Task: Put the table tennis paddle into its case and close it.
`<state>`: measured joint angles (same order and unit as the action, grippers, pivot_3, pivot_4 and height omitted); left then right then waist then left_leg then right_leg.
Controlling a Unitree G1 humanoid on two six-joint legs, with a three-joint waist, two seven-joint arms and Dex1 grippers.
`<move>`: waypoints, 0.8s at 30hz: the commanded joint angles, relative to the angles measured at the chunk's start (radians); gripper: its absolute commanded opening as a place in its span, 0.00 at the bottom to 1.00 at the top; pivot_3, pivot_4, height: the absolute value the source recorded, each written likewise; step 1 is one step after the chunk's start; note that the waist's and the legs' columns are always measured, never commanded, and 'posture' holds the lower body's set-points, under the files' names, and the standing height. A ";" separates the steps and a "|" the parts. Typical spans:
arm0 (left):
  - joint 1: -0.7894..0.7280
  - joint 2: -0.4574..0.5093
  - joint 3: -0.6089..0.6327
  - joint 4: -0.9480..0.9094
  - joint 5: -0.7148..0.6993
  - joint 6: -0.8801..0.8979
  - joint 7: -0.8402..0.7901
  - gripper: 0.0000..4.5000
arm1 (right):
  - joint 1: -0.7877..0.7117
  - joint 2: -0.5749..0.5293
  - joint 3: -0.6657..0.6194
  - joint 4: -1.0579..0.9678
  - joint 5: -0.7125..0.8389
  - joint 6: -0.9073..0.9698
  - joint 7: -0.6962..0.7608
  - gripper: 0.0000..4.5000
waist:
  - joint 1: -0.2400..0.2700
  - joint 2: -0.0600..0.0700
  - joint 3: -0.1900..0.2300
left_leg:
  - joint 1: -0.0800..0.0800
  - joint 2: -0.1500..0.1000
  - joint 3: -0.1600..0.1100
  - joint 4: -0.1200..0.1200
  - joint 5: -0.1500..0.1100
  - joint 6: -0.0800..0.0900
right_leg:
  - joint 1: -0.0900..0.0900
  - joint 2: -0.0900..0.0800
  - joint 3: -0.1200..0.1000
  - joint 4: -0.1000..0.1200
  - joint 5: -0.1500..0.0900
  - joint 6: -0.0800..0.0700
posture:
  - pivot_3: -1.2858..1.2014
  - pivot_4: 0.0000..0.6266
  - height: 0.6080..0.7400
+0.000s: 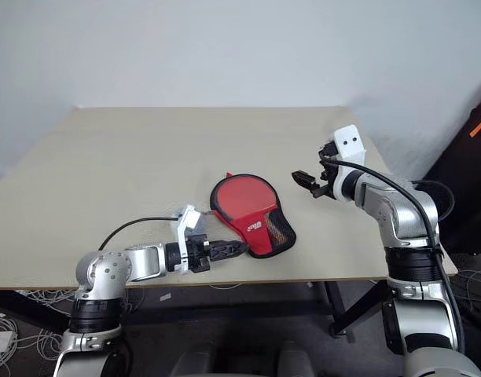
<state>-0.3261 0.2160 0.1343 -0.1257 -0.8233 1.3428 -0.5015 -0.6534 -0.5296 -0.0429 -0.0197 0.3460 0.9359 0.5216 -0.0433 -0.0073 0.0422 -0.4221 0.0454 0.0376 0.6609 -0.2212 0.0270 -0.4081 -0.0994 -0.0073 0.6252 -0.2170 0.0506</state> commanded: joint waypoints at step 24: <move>-0.173 -0.212 0.229 0.149 -0.051 0.203 0.277 0.99 | 0.029 0.063 -0.033 -0.106 0.024 0.035 -0.063 1.00 | 0.000 0.000 0.000 | 0.000 -0.001 0.000 0.000 0.000 0.000 | 0.001 0.000 0.000 0.000 0.000 0.000 | 0.52 0.00 1.00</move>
<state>-0.4655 0.0113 0.3466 0.0321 -0.8730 1.5299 -0.2373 -0.6157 -0.4650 -0.0491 -0.0853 0.3590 0.9769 0.4658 -0.0431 -0.0075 0.0422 -0.4223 0.0448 0.0371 0.6611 -0.2212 0.0270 -0.4075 -0.0994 -0.0073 0.6250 -0.2168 0.0504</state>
